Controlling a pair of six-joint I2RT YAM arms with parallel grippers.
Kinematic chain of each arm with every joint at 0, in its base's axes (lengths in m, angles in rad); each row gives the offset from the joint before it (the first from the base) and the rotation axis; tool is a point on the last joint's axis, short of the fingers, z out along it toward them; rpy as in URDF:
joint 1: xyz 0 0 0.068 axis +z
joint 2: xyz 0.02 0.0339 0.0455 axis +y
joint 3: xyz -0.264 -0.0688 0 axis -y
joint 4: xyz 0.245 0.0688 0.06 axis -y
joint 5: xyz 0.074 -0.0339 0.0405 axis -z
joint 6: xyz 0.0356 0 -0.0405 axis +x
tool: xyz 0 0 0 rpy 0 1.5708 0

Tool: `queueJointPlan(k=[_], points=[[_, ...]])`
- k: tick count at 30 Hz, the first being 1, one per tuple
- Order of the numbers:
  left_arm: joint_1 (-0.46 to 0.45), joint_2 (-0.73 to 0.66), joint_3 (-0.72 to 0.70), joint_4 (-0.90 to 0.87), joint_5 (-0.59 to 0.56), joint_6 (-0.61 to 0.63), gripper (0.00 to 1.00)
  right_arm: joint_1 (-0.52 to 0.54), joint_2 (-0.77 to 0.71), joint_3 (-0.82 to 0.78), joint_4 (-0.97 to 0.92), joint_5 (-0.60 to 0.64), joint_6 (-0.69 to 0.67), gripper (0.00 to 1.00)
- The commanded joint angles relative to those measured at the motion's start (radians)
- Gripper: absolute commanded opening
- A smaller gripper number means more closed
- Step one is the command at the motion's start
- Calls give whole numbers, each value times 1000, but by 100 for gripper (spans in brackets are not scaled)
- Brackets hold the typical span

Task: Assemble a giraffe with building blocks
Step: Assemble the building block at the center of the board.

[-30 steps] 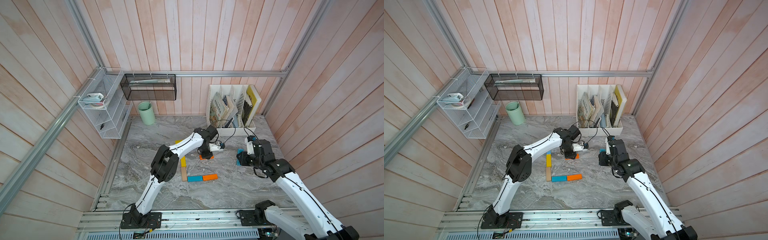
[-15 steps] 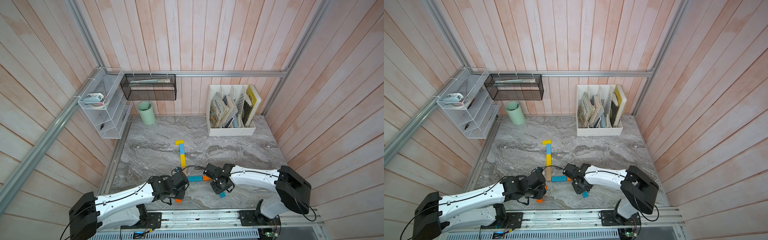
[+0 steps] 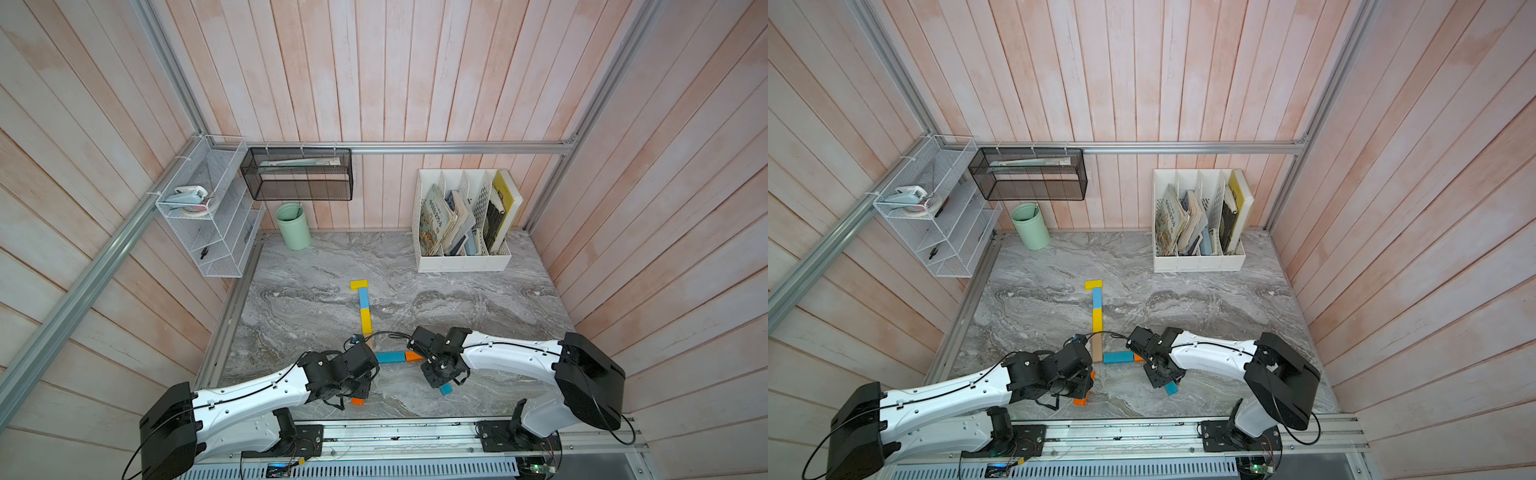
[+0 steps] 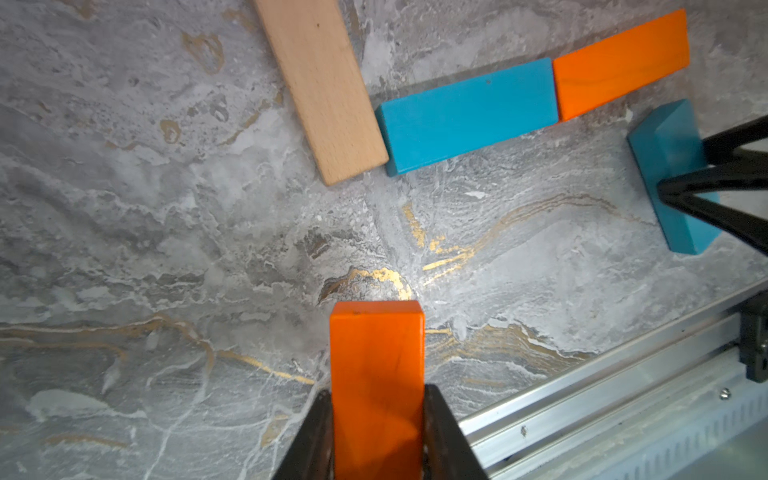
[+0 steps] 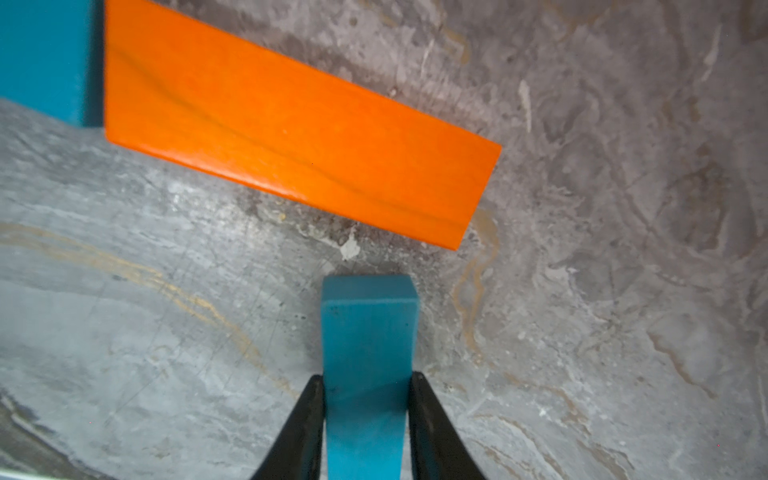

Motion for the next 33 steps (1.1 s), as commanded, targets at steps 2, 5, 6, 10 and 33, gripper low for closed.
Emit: queueJointPlan(k=[2,5,6,10,33], points=[[4,-43,-48,76,38,-63,0,7,35,-33,21,-17,19,0],[-3,-15,-67,66,66,-51,0,52,103,-49,27,-23,14,0],[-9,-4,-72,64,71,-50,0,73,118,-52,26,-14,20,0],[-25,23,-85,52,64,-67,0,116,173,-54,23,9,26,0],[-25,-80,-221,151,12,-222,0,114,453,4,128,125,37,7]])
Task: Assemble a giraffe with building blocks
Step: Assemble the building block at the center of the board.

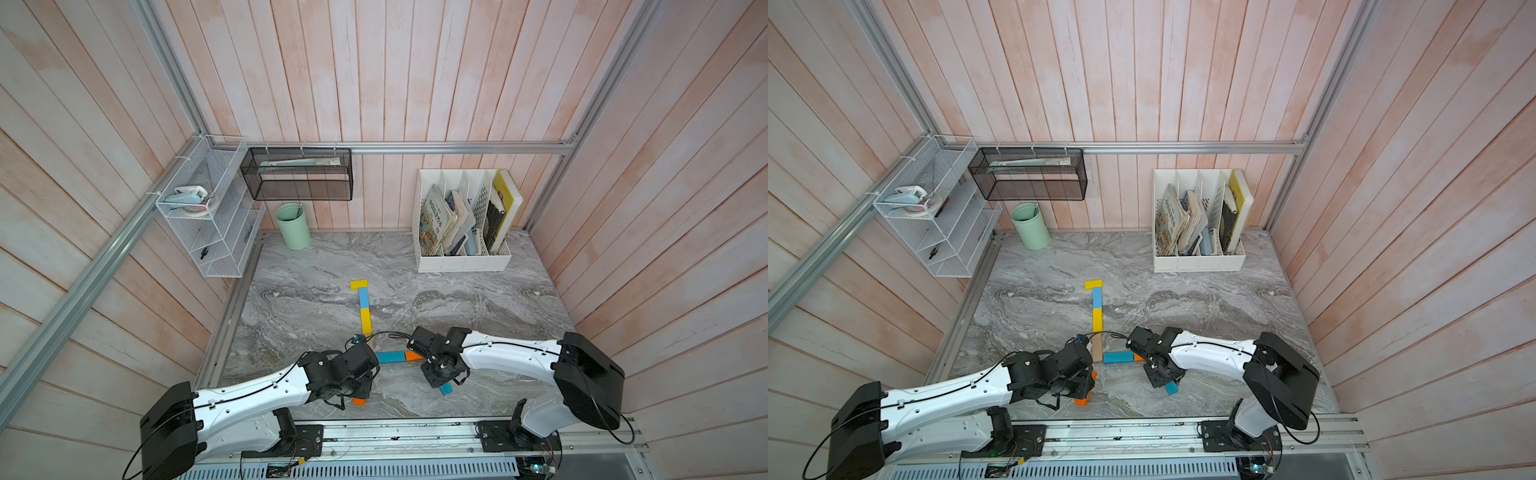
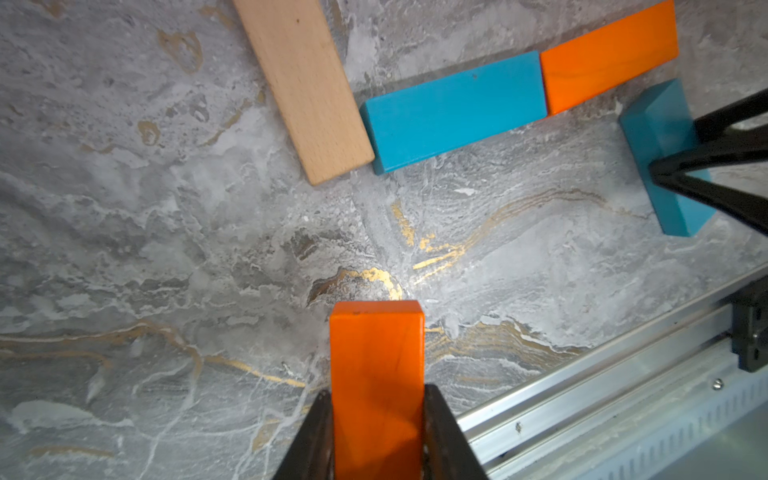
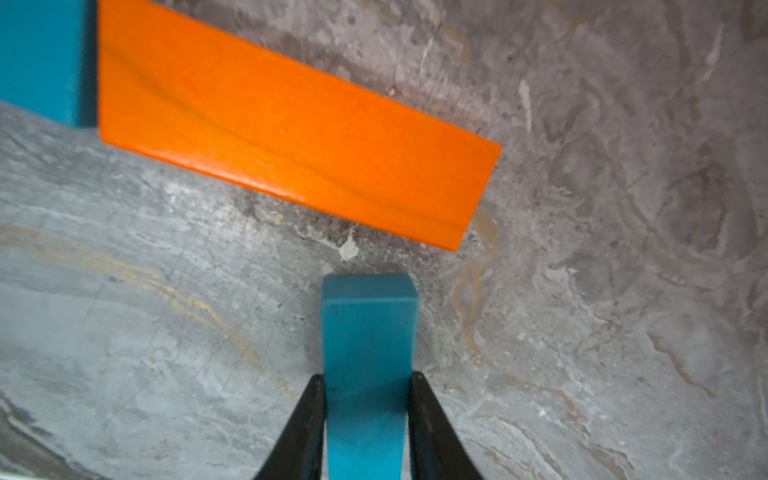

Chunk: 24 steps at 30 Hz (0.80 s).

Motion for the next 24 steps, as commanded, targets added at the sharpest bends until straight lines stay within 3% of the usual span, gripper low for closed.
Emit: queueJointPlan(k=[1,5,24], points=[[-3,18,32,20,-15,24,0,0,28,36,11,38,-13,10],[-3,20,30,20,-20,30,0,-20,44,56,11,61,-47,15],[-3,-20,36,-2,-41,40,0,-41,199,192,-84,65,-201,21]])
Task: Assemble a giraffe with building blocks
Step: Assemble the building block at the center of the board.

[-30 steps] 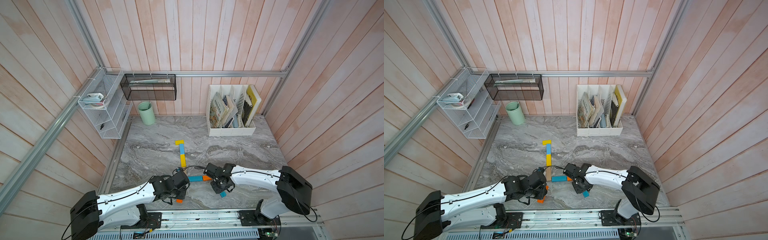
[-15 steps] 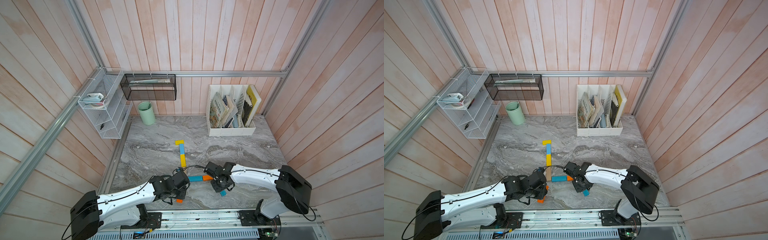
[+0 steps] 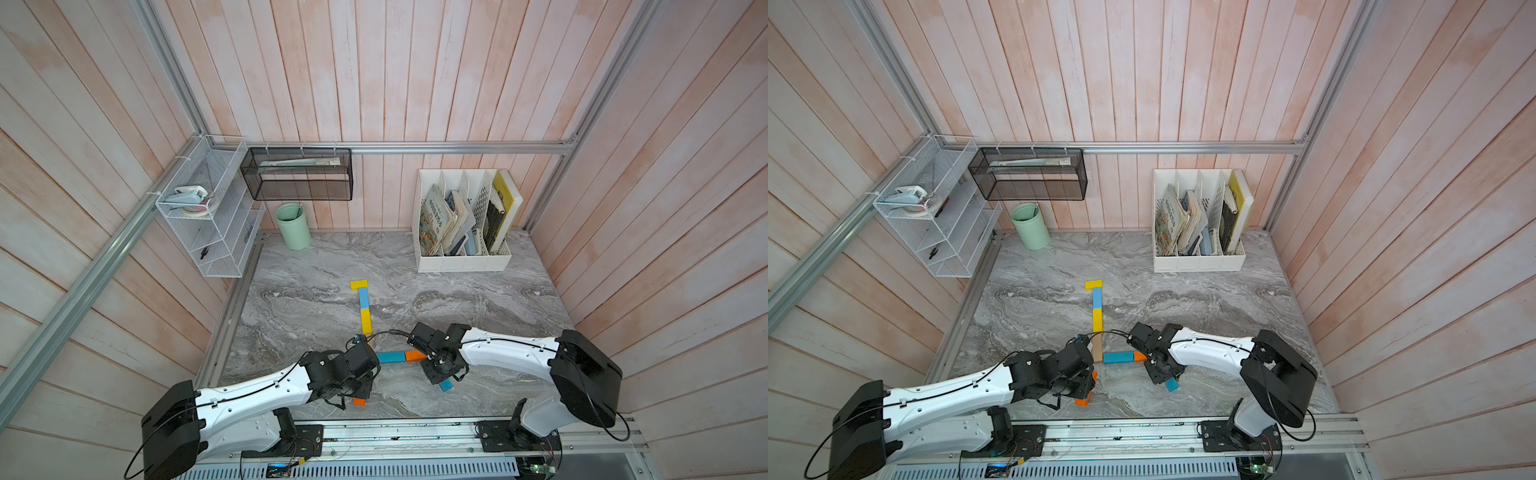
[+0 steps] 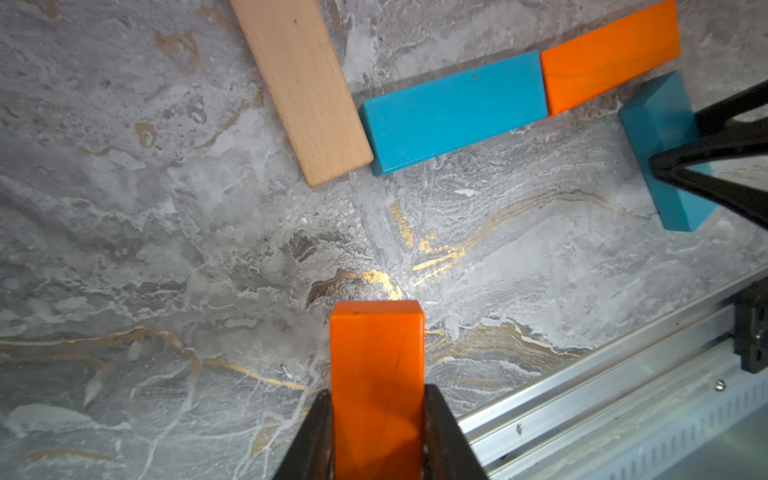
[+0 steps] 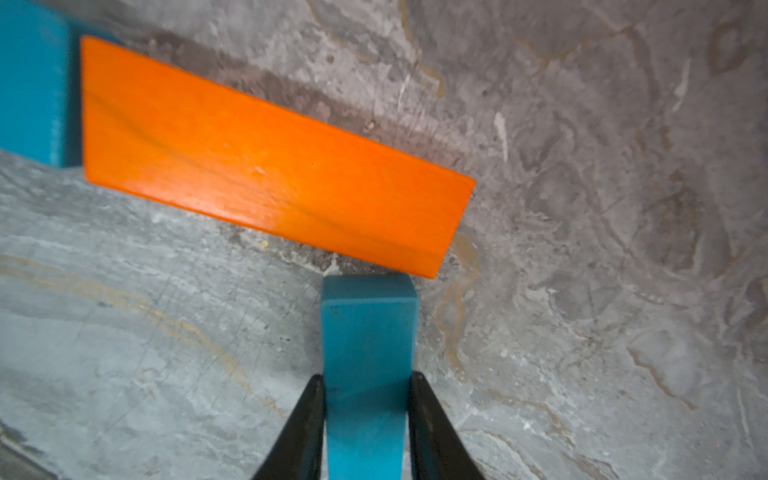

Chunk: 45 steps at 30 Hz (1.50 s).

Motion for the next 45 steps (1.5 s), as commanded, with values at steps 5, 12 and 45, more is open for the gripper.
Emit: queueJointPlan(k=[5,12,45], points=[[-3,0,24,8,-10,21,0,-5,17,15,-38,21,-23,30],[-3,15,24,20,1,24,0,-15,6,5,-39,52,-2,38],[-3,56,26,57,28,41,0,-26,19,7,-18,66,-13,28]])
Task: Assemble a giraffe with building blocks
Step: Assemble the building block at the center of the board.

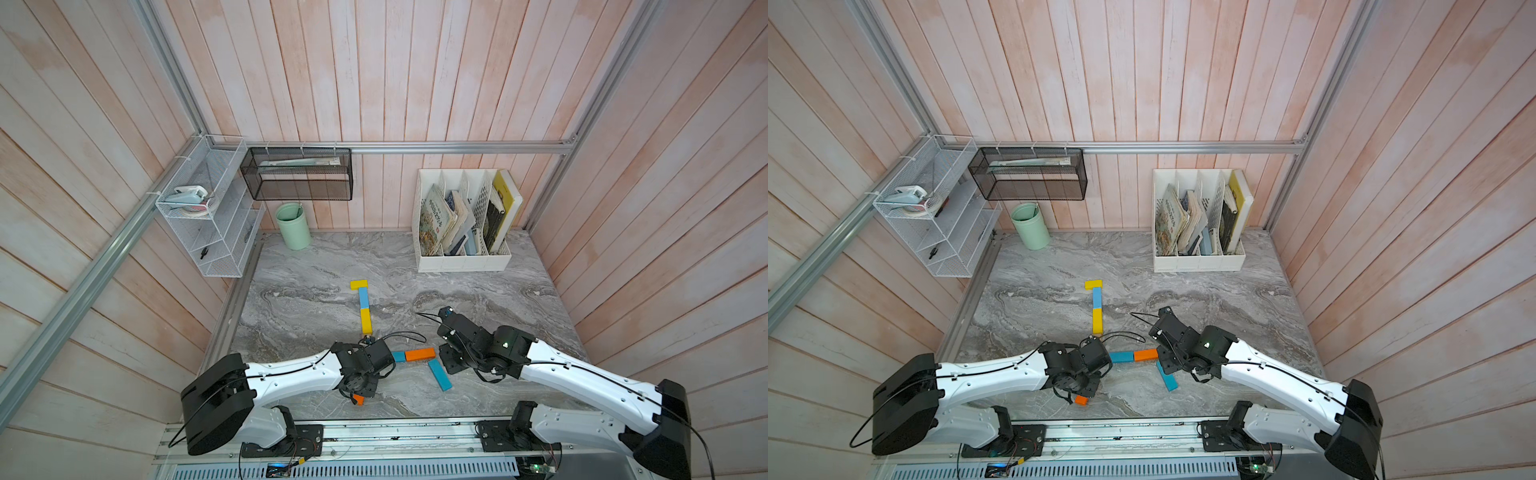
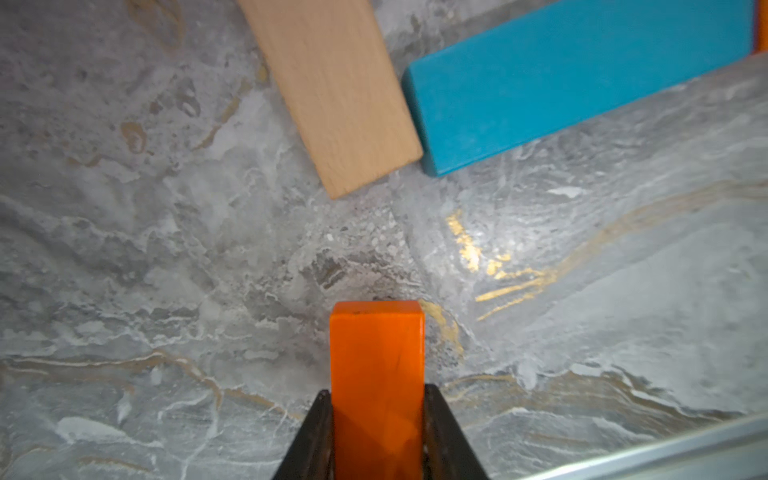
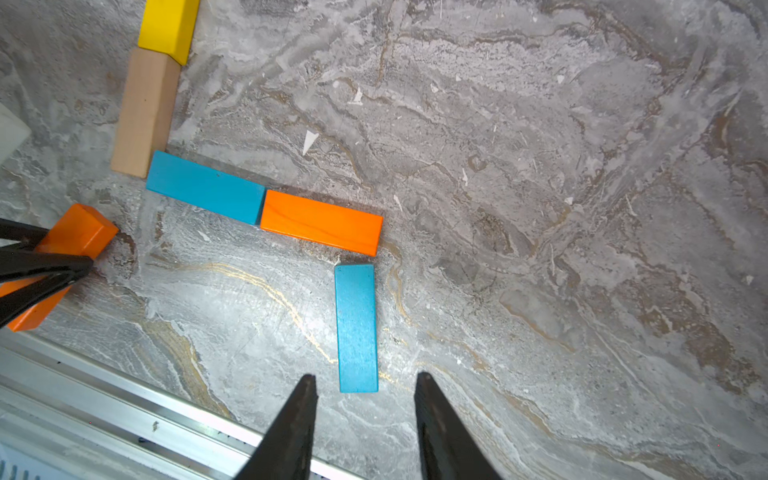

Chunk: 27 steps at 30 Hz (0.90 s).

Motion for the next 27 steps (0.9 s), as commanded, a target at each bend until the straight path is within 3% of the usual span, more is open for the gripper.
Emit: queueJointPlan(k=[1,14,19,27], points=[[-3,8,25,17,3,15,0,-13,22,8,-5,27,-8,28],[-3,17,25,18,2,18,0,-38,43,21,14,19,-41,28],[-3,27,27,20,-2,18,0,-38,43,27,10,18,-46,36],[-3,44,33,19,-4,21,0,-37,-106,73,-59,84,-11,42]])
